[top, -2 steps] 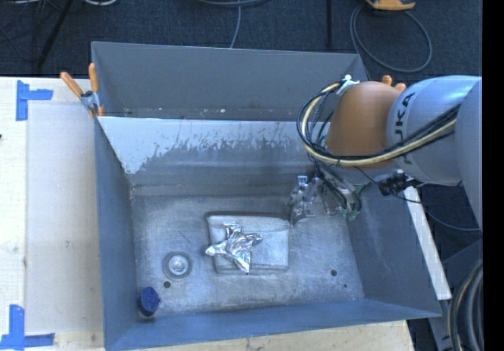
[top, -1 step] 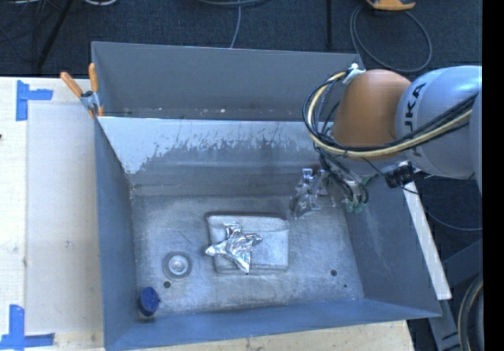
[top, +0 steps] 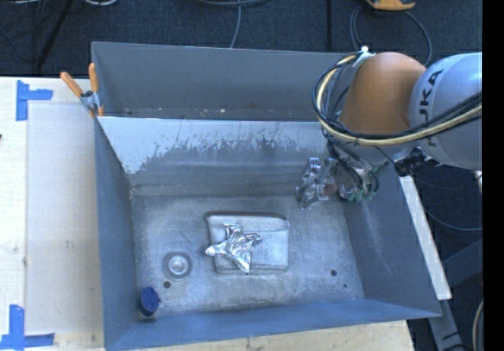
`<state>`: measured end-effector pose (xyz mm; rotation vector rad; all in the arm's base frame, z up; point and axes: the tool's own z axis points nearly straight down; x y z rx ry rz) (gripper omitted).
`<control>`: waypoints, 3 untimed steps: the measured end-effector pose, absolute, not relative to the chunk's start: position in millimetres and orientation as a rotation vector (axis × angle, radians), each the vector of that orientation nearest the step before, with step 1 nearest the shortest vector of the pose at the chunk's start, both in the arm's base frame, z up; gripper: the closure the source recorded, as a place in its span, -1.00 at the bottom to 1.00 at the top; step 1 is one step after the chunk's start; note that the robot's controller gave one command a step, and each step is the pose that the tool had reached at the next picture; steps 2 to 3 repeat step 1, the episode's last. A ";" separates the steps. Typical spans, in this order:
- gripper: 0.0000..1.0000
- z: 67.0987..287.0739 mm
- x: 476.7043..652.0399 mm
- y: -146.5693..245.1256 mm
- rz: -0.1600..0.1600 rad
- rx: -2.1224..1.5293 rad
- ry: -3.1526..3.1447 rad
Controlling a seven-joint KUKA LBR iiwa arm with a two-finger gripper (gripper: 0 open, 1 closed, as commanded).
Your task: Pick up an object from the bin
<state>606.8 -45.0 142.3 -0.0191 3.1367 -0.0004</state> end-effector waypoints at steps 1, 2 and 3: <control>1.00 170.9 608.2 -44.4 0.000 -0.025 3.137; 1.00 170.9 608.2 -44.4 0.000 -0.025 3.137; 1.00 170.9 608.2 -44.4 0.000 -0.025 3.137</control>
Offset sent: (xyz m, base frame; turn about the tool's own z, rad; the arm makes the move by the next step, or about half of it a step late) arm 0.0002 -0.0001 0.0270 0.0000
